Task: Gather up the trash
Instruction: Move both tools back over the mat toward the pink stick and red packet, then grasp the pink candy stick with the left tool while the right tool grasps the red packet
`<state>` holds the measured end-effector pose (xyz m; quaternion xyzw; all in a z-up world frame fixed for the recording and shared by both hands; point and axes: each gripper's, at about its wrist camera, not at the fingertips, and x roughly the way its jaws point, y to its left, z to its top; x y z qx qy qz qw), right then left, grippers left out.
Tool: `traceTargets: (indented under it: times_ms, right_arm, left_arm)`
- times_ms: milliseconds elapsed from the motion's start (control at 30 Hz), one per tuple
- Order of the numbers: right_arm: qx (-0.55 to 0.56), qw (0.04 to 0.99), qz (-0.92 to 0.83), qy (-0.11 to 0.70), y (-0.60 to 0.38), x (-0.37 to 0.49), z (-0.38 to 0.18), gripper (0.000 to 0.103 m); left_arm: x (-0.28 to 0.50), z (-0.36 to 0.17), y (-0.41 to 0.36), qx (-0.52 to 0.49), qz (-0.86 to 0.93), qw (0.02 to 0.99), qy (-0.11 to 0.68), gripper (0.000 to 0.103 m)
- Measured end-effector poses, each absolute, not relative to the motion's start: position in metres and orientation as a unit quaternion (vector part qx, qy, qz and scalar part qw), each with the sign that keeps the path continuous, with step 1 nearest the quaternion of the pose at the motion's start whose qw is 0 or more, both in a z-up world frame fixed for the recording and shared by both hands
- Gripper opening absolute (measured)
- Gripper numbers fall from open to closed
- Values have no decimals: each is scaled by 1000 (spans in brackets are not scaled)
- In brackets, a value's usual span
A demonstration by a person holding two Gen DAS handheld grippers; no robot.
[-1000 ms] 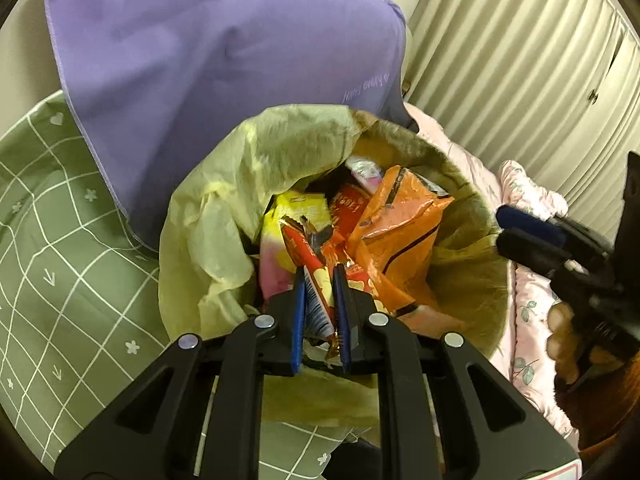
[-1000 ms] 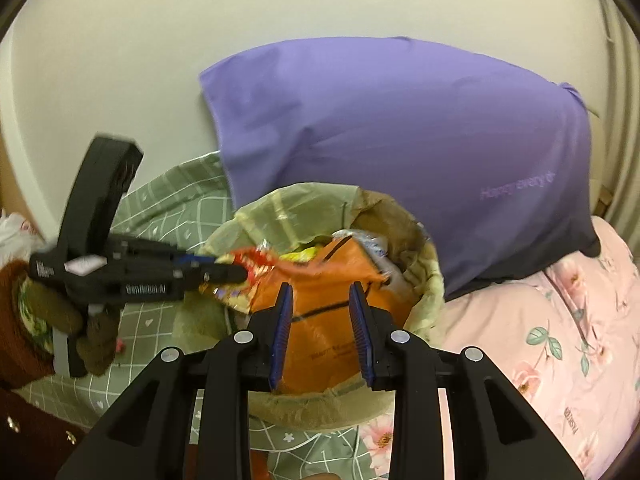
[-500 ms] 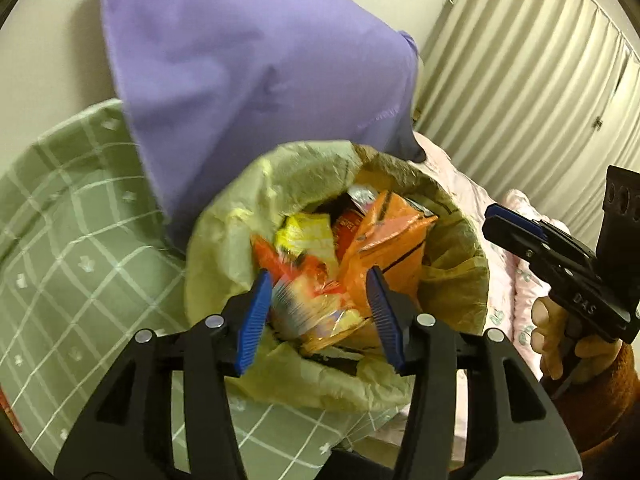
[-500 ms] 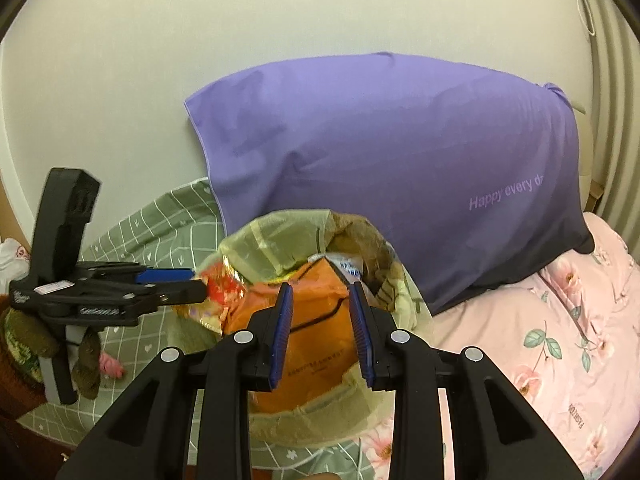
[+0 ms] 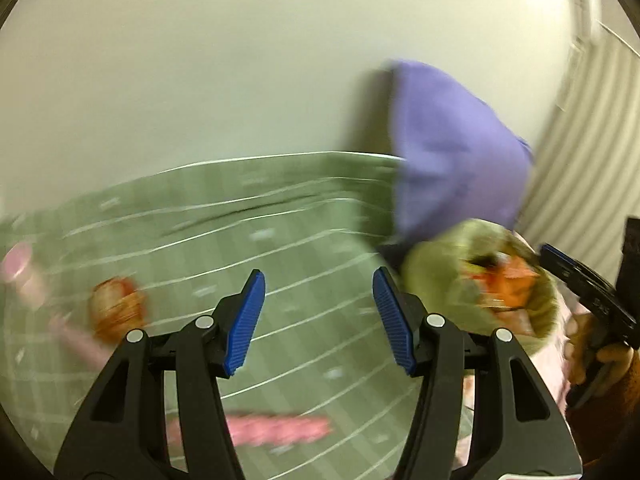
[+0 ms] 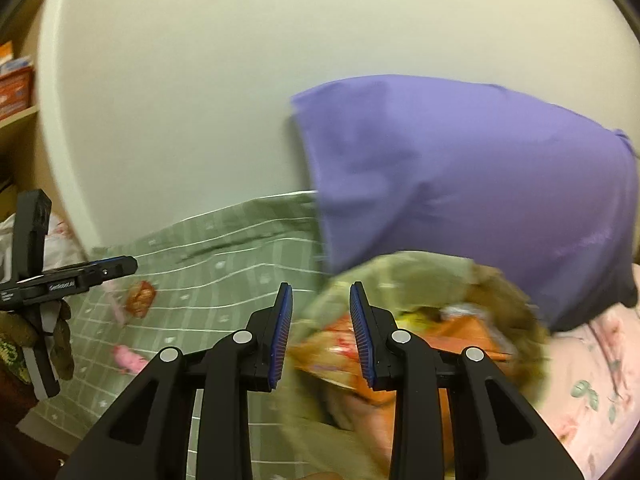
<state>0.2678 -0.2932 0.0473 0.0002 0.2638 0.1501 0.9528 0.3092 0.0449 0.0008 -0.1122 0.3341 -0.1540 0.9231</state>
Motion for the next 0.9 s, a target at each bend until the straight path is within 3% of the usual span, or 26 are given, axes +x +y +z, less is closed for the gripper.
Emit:
traceTargets:
  times_ms: [333, 667, 767, 900]
  right_arm:
    - [-30, 926, 241, 289, -204, 286, 25, 29]
    - [-58, 897, 287, 332, -145, 307, -2, 30]
    - [-68, 887, 303, 341, -129, 312, -10, 40]
    - [-73, 869, 317, 373, -114, 325, -26, 43]
  left_arm:
    - [258, -42, 195, -202, 29, 917, 343, 53]
    - [273, -82, 208, -233, 45, 893, 382, 53]
    - [295, -94, 211, -240, 64, 884, 395, 53]
    - [323, -117, 214, -247, 104, 861, 433, 53]
